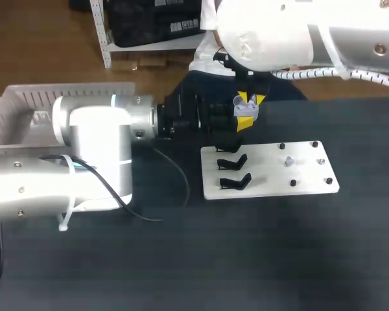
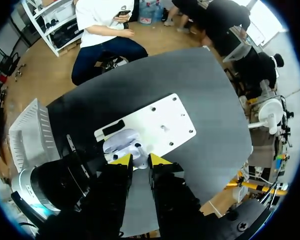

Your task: Pick up each earbud case from the left stands, insert the matching earbuds, close the lid, and place the case in the box.

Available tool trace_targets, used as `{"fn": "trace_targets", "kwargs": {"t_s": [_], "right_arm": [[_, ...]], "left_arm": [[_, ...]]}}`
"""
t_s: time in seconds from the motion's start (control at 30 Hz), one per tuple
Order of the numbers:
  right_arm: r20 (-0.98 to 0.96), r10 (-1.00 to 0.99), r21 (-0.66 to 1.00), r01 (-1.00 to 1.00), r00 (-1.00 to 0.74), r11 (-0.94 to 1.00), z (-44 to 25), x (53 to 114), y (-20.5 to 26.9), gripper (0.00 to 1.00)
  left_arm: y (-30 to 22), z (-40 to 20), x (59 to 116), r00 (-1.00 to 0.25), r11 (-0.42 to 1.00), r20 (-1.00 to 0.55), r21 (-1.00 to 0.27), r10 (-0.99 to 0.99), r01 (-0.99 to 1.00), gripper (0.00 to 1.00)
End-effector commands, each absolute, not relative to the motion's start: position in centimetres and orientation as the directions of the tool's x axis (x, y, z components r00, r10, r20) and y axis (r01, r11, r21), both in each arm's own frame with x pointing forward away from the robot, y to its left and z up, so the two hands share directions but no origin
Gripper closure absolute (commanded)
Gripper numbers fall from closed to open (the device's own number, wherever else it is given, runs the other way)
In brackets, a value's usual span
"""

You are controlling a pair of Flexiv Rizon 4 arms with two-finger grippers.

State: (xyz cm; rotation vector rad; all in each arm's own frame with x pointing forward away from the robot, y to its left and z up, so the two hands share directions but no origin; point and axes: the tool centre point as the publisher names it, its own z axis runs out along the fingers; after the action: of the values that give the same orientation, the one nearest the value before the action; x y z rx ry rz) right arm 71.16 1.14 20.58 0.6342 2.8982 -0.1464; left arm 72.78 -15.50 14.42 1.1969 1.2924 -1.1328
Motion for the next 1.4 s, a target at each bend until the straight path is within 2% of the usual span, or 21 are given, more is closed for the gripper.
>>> {"fn": "trace_targets", "kwargs": {"t_s": [0.03,1.4], "right_arm": [[-0.181,0.405,-0.062,0.421,-0.896,0.905,20.6,71.29,1.34,1.0],[-0.17,0.411,-0.074,0.428,-0.895,0.901,19.69,71.96,1.45,1.0]], "left_arm": [[-15.52,14.26,72.5,-0.003,0.082,-0.999,0.001,0.053,0.997,1.0],[-15.52,14.26,72.5,-0.003,0.082,-0.999,0.001,0.053,0.997,1.0]]}}
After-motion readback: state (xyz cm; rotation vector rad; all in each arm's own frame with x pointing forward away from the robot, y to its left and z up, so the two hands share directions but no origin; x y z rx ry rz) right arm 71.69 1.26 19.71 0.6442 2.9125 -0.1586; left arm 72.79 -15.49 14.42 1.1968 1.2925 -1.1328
